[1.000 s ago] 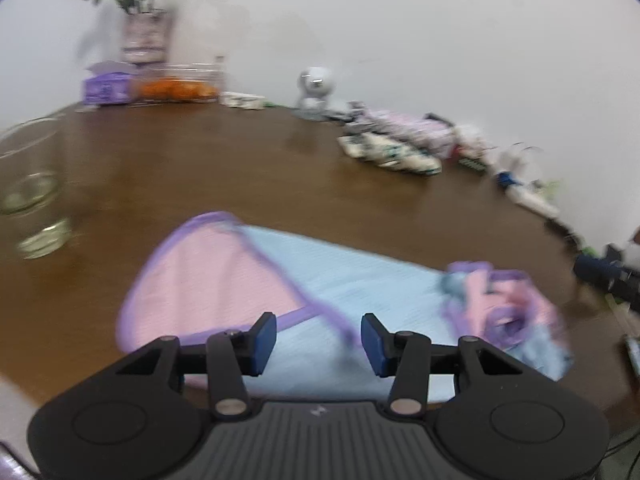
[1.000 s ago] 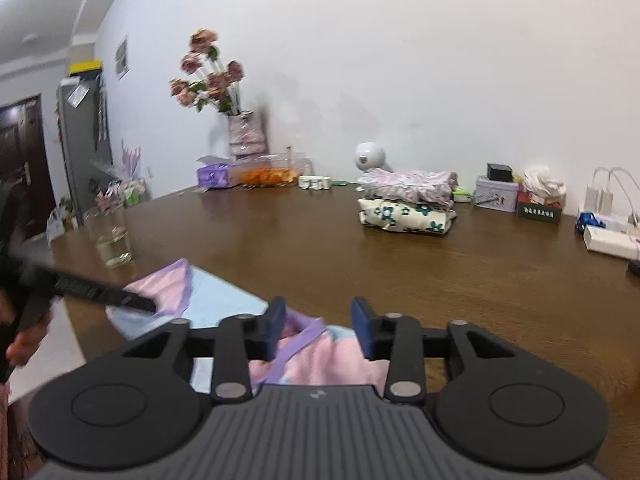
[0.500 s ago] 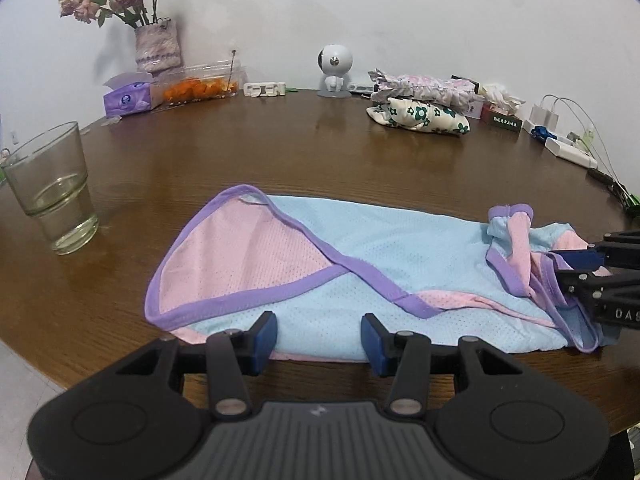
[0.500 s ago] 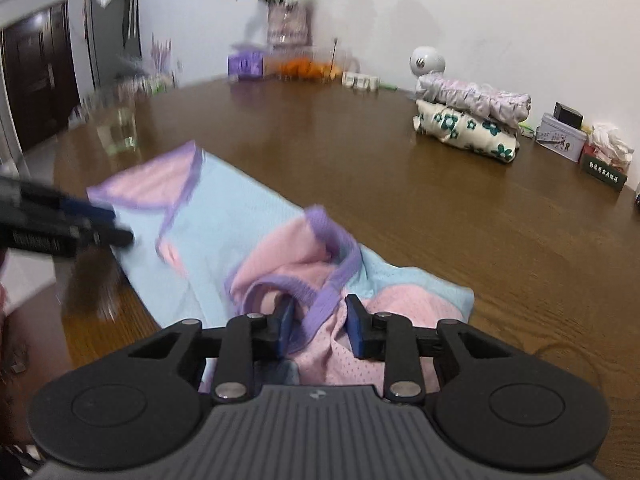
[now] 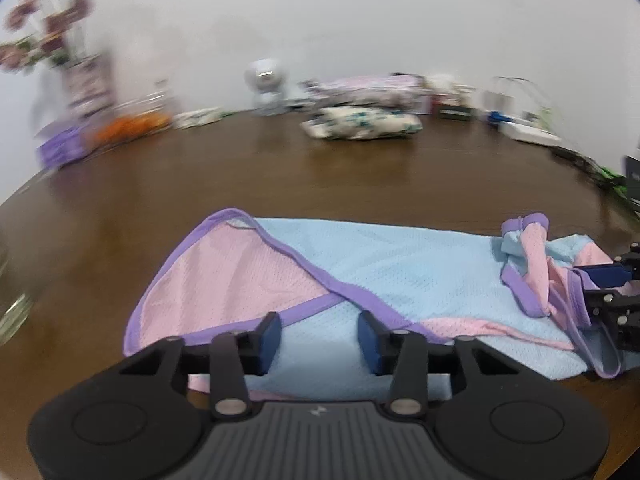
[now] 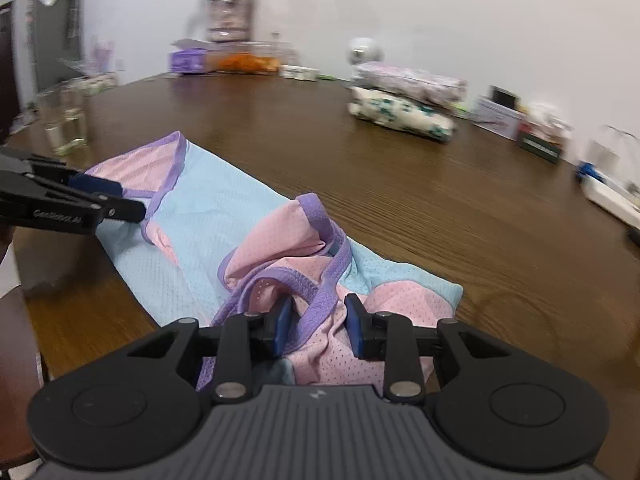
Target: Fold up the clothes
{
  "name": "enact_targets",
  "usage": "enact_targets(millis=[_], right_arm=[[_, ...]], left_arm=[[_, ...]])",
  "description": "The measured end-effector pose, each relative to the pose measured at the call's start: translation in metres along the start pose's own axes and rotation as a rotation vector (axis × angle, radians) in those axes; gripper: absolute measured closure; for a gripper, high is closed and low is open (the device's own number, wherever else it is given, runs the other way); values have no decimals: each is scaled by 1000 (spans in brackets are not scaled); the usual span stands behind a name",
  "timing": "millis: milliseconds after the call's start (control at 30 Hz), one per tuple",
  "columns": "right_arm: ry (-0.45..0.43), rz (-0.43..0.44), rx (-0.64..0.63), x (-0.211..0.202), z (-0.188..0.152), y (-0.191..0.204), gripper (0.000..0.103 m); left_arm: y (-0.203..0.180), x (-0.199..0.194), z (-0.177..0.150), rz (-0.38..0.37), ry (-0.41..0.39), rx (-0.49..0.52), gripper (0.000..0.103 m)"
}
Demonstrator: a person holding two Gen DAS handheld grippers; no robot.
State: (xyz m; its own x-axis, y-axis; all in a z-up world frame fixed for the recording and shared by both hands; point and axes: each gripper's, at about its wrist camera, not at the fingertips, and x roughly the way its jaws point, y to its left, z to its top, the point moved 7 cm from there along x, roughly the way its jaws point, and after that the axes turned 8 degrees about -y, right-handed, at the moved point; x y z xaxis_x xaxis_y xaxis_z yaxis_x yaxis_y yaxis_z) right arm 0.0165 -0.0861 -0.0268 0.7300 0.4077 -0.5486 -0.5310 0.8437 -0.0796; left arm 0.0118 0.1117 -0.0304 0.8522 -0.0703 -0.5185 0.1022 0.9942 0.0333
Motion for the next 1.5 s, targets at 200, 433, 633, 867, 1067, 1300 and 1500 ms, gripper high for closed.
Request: enact_targets(millis=[200,433,633,867,1067,1300,1500], right_arm=[[46,-175,-4,-23,-15,-18,75],[49,-204,98,-52,-21,-42,74],[-146,-80,107,-76,4,-77,62],[-54,48,105,-9,4,-91,71],[-21,45,117,1,-8,-73,74],[7,-82,191,-15,-24,-86,75],[56,-213,210,-47,-44,-87,75]], left_arm=[[-47,41,25,-135,-16,122,69],[-96,85,53,-261,4,215,72],[-72,61,52,-199,1,109,66],[-59,46,32,-128,65,1,66],[-65,55,35,-119,49,59,66],[-101,86,54,-231,39,152,67],[-156,116,71,-396,13,254,67]])
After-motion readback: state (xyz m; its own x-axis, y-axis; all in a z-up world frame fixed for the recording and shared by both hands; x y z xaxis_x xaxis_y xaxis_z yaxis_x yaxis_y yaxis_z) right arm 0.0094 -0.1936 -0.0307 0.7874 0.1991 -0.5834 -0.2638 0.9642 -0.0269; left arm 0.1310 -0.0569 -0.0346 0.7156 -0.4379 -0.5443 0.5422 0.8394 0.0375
